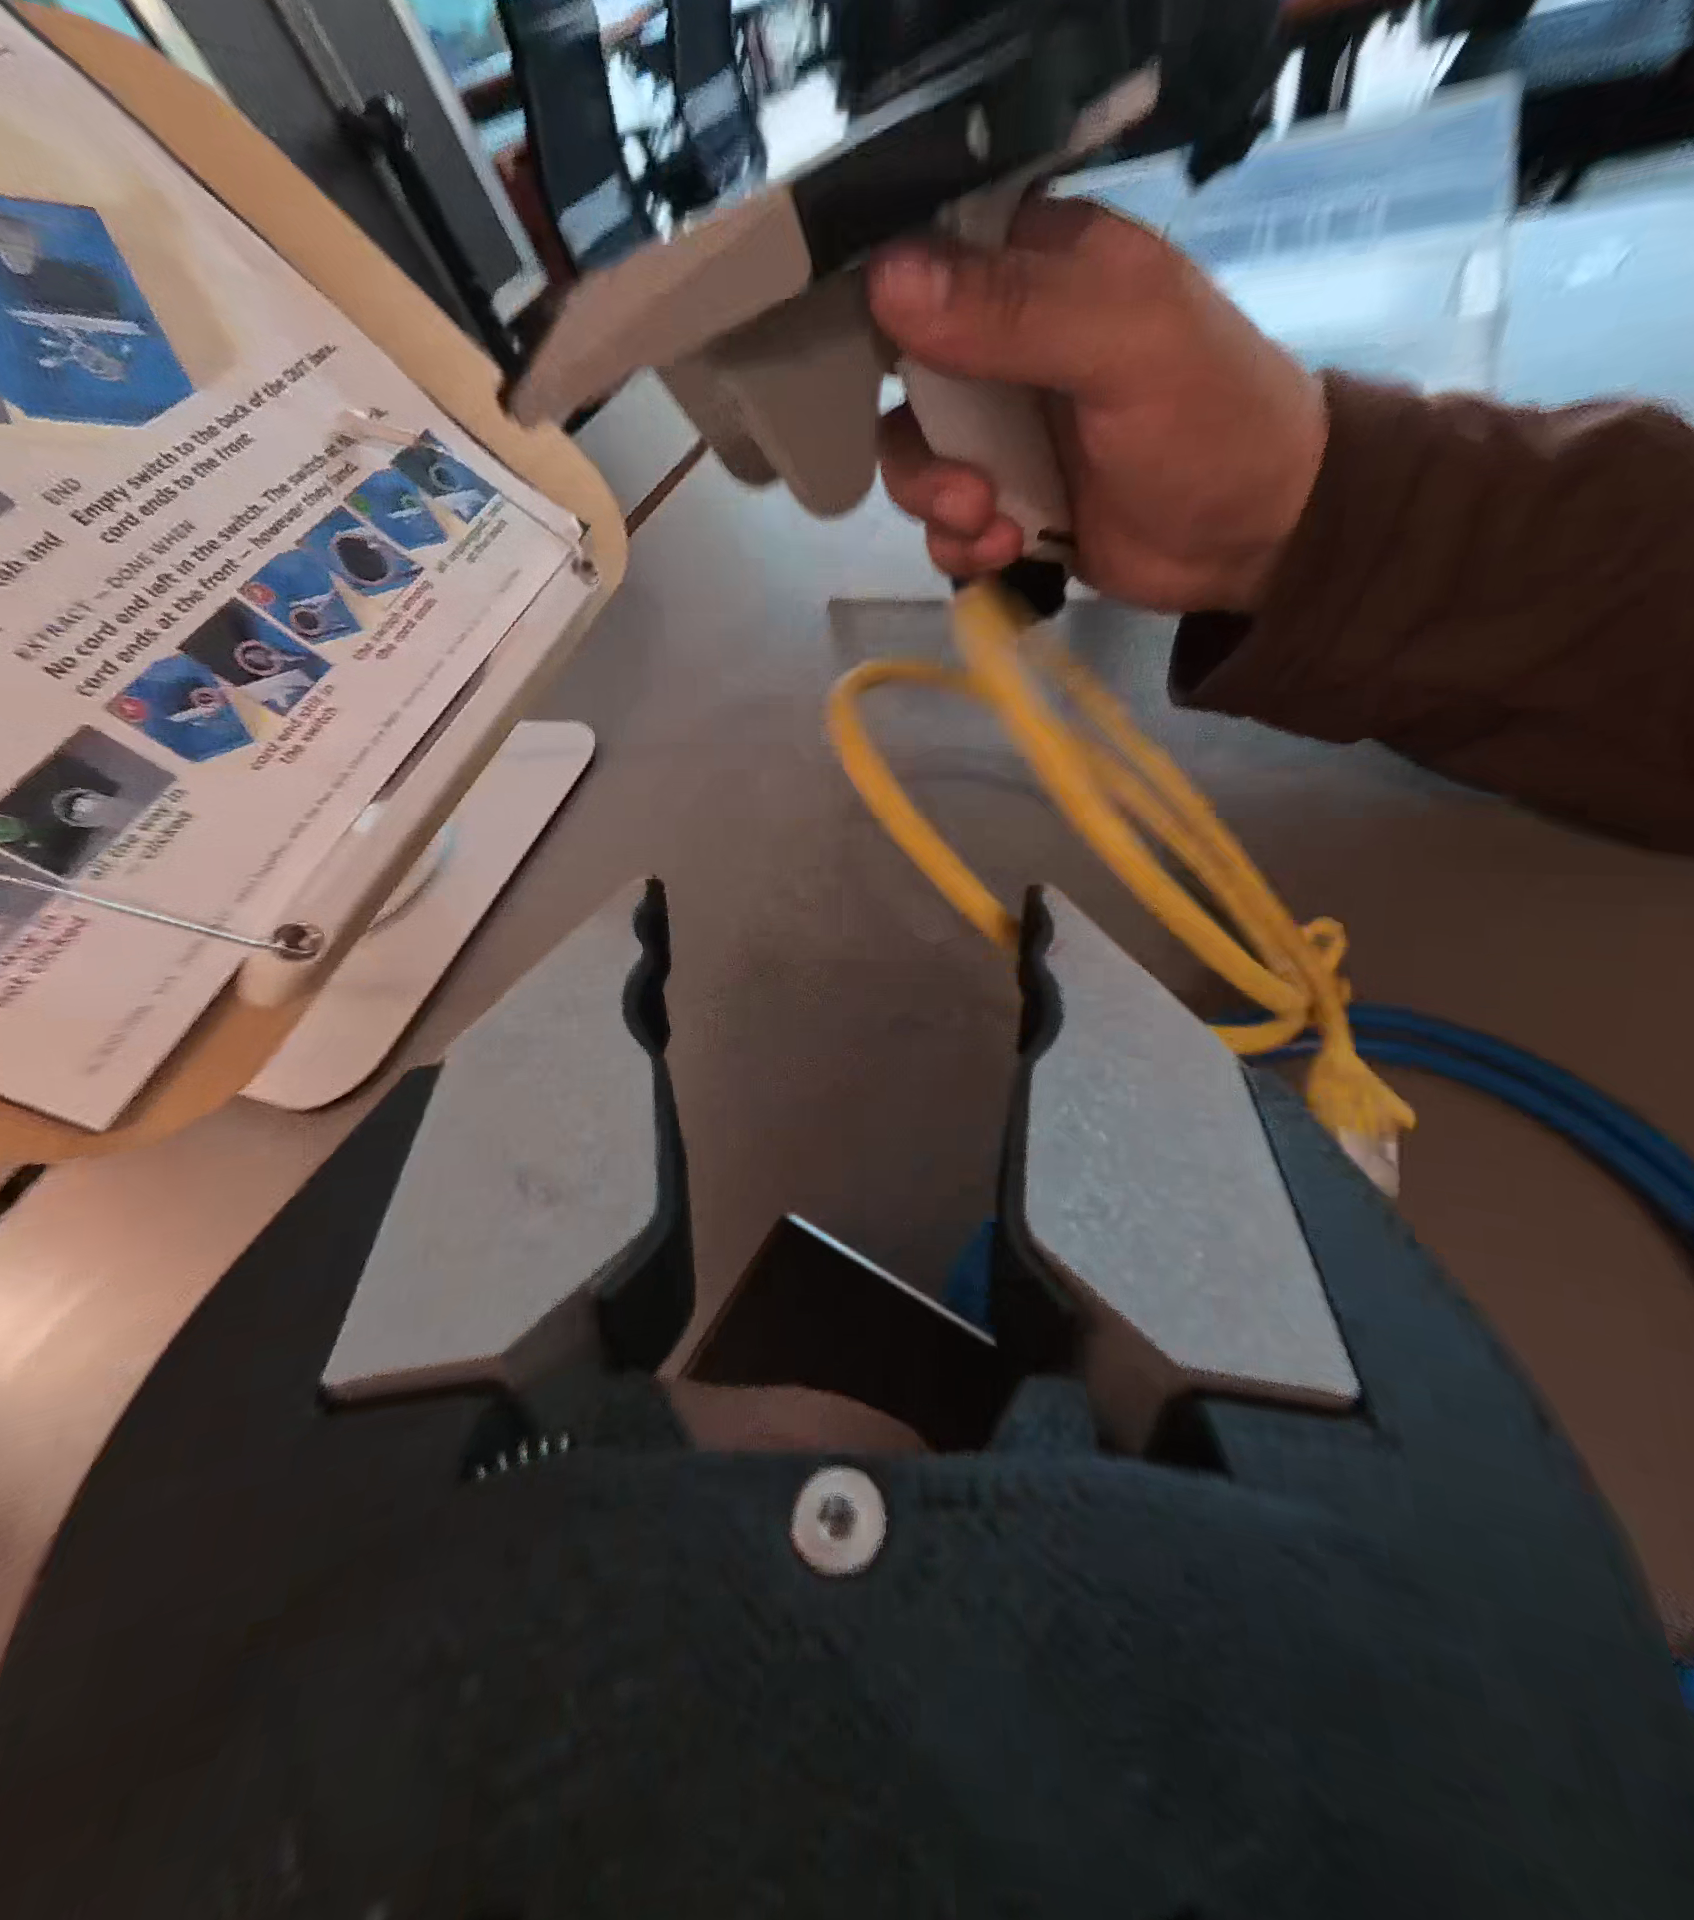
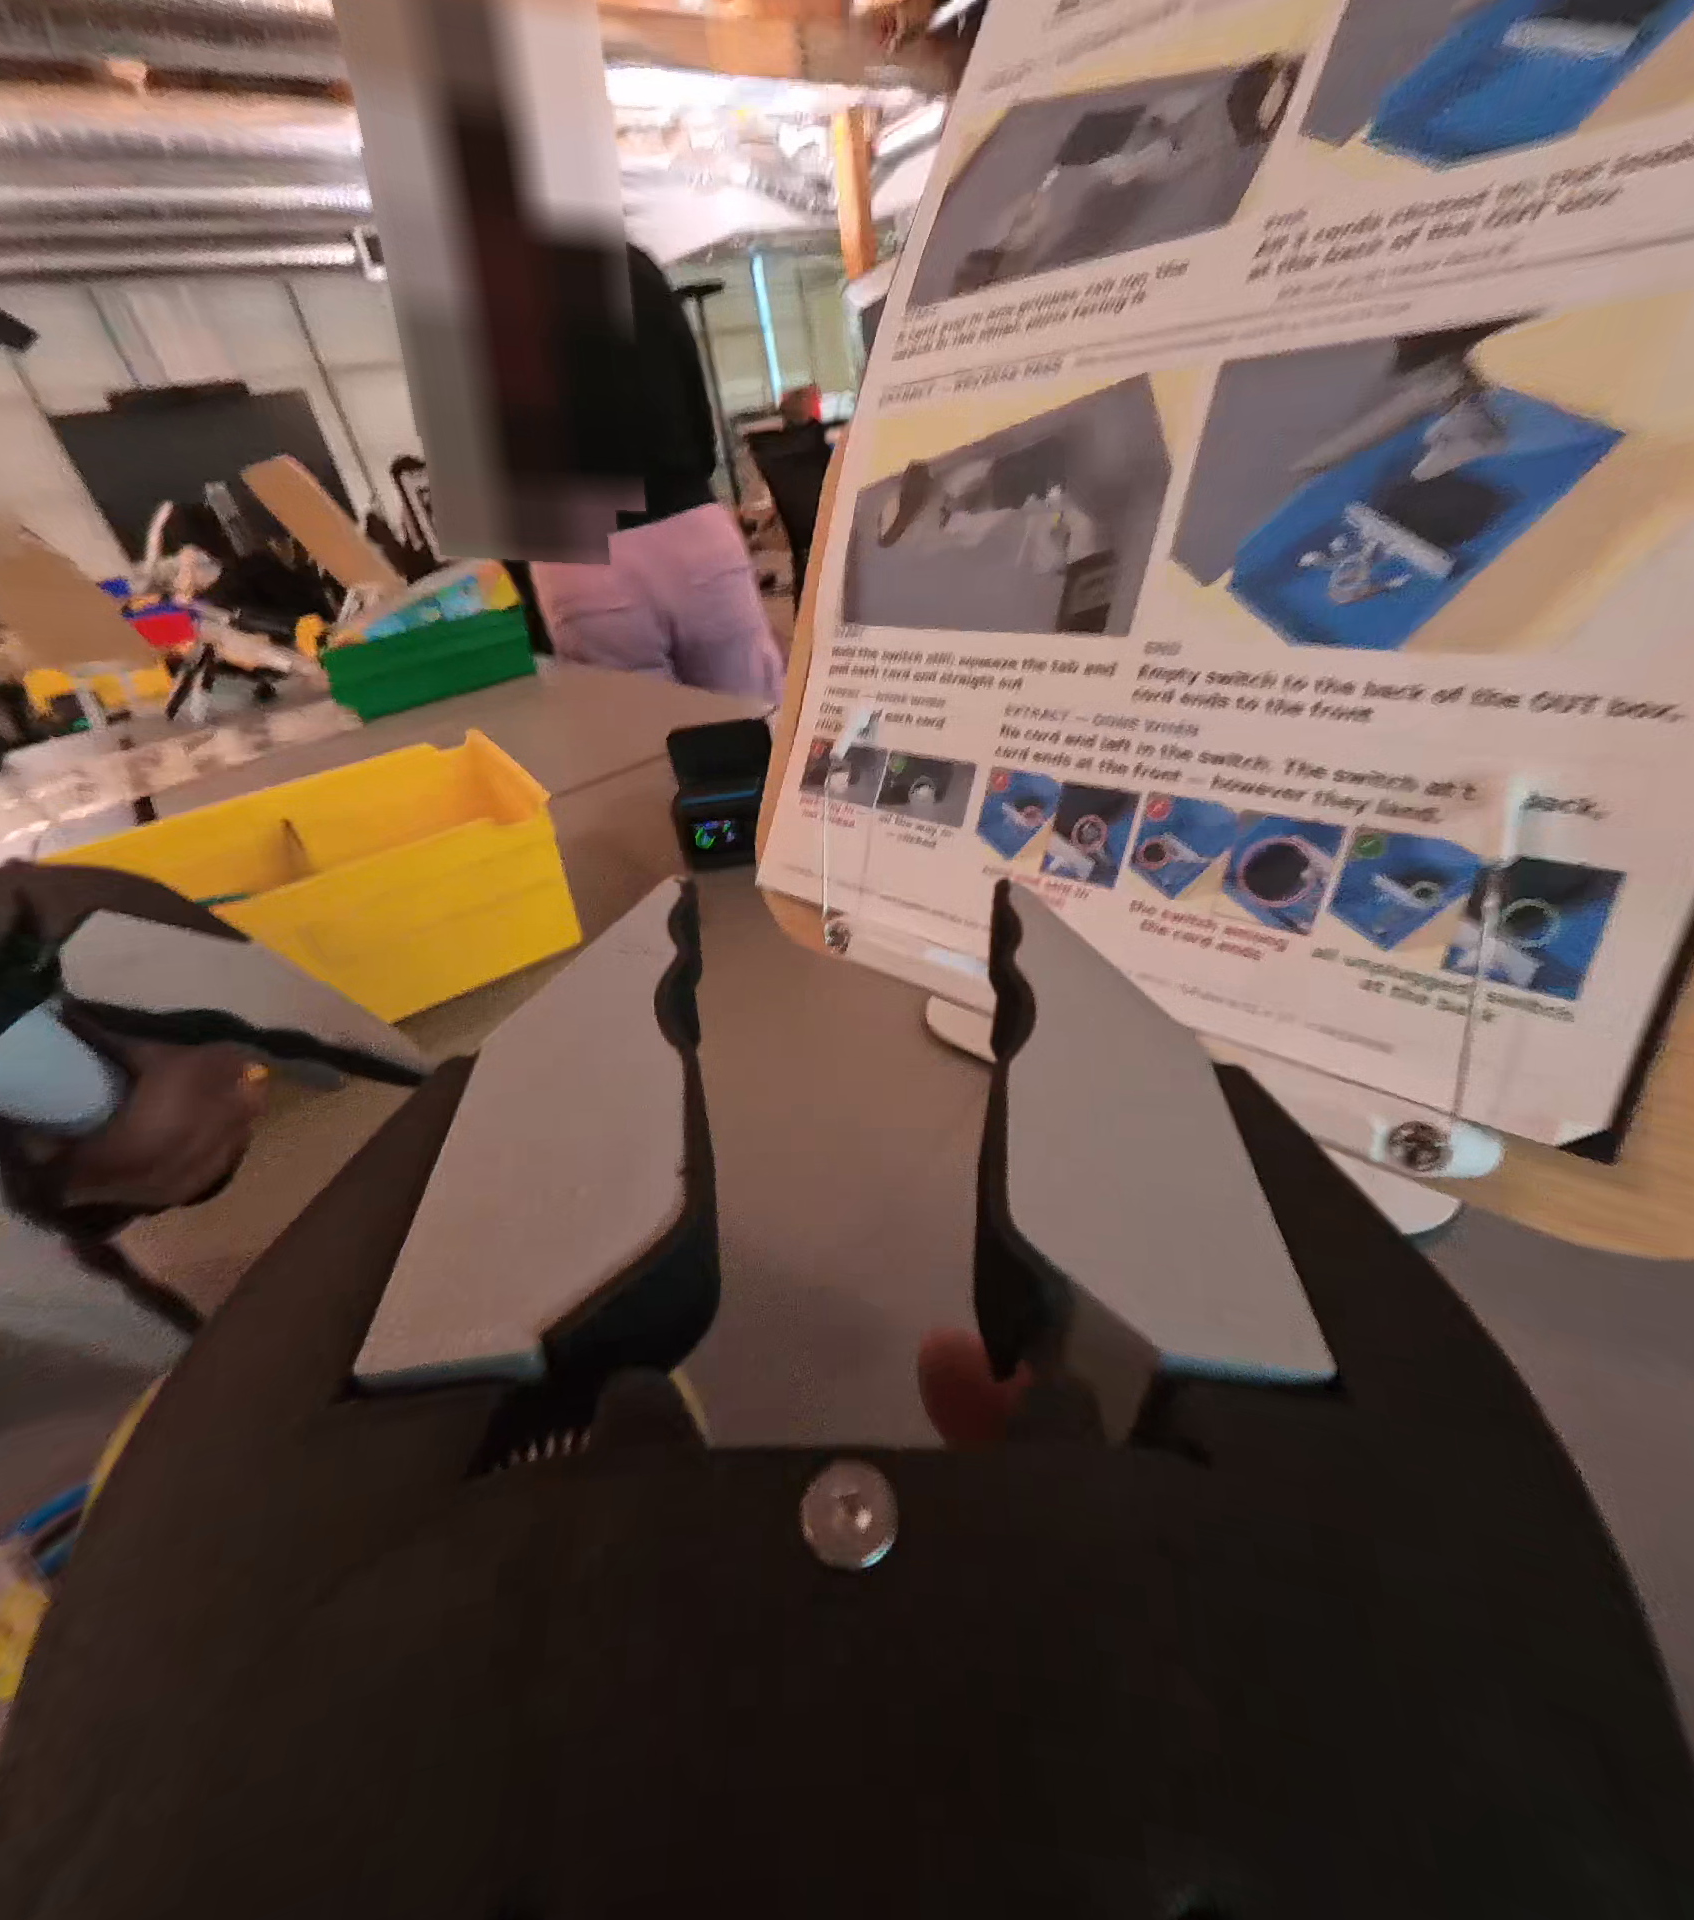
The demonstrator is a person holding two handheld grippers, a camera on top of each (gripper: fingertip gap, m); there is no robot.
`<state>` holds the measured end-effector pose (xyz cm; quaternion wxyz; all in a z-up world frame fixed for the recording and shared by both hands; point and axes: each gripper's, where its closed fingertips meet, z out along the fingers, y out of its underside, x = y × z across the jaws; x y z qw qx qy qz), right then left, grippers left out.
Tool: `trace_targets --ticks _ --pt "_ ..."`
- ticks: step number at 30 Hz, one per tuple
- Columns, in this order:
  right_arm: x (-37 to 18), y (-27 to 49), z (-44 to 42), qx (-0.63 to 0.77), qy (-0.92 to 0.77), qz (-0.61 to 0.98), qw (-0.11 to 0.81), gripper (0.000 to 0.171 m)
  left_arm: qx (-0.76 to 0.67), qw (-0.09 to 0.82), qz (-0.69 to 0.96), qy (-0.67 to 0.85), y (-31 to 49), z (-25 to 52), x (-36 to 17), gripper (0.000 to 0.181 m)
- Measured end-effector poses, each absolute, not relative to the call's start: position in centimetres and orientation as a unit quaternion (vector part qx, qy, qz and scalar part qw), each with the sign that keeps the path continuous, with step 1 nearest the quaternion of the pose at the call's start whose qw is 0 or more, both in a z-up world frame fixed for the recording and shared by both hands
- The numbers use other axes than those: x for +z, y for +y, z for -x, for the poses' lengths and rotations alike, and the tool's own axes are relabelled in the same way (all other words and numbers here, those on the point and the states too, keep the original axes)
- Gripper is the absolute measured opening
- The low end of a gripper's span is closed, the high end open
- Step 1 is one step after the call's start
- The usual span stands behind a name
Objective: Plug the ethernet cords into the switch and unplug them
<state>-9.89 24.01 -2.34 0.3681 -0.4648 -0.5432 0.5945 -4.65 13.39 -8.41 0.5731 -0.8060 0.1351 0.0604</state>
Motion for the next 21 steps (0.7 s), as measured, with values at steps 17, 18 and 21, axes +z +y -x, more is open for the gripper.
trace_targets --ticks 17,18,21 --pt "-6.9 9.8 7.2 0.488 -0.777 0.296 0.266 0.02 0.186 0.558 0.807 -0.052 10.8 16.1 -11.9 0.04" --pt "-8.5 9.4 6.7 0.471 -0.8 0.299 0.221 0.034 0.192 0.55 0.811 -0.057 10.7 16.6 -12.4 0.04" --pt "-11.9 11.2 6.4 0.391 -0.842 0.317 0.194 0.061 0.19 0.537 0.819 -0.071 10.5 17.6 -13.5 0.04"
